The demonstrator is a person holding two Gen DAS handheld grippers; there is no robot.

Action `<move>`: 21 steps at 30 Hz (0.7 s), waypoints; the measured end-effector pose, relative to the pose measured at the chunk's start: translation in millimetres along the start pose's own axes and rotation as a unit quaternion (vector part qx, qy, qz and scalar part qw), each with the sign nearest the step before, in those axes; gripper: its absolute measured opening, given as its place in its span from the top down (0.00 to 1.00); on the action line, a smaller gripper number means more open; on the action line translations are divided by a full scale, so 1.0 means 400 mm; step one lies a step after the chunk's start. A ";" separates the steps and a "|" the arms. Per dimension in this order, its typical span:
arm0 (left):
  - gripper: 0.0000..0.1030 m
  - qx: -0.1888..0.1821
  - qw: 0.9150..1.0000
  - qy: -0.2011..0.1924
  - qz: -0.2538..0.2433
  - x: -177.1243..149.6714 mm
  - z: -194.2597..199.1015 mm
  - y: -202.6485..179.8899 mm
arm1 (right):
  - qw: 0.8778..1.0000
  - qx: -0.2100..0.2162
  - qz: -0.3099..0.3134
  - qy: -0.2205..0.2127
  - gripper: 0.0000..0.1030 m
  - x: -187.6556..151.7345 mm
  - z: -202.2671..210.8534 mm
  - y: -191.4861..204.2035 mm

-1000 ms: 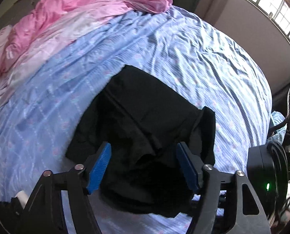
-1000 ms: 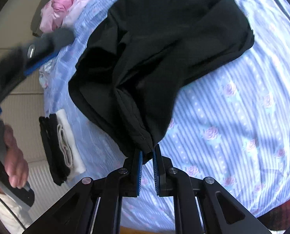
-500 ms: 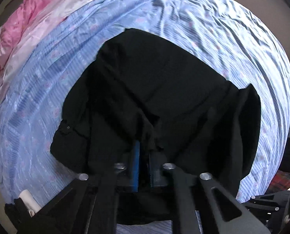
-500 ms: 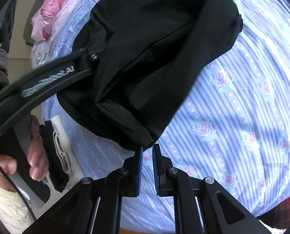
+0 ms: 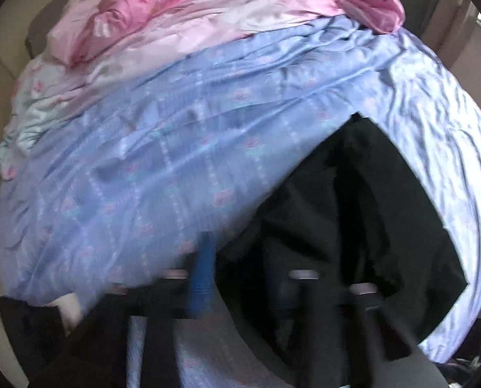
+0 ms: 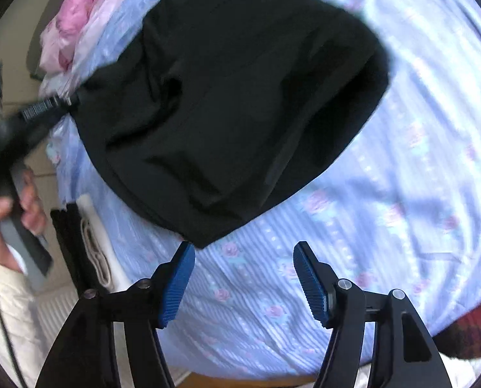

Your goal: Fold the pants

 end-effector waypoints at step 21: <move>0.36 0.041 0.980 -0.074 -0.180 -0.070 0.026 -0.419 | 0.980 -0.116 0.082 -0.142 0.37 0.205 0.209 -0.179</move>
Point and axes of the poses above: each gripper's, at about its wrist camera, not at the fingertips, and z roughly against the way its jaws point, y to its left, x to its top, the point moved 10 cm from there along -z, roughly the way its jaws point, and after that the axes turned 5 degrees about y, right-handed, at the moved point
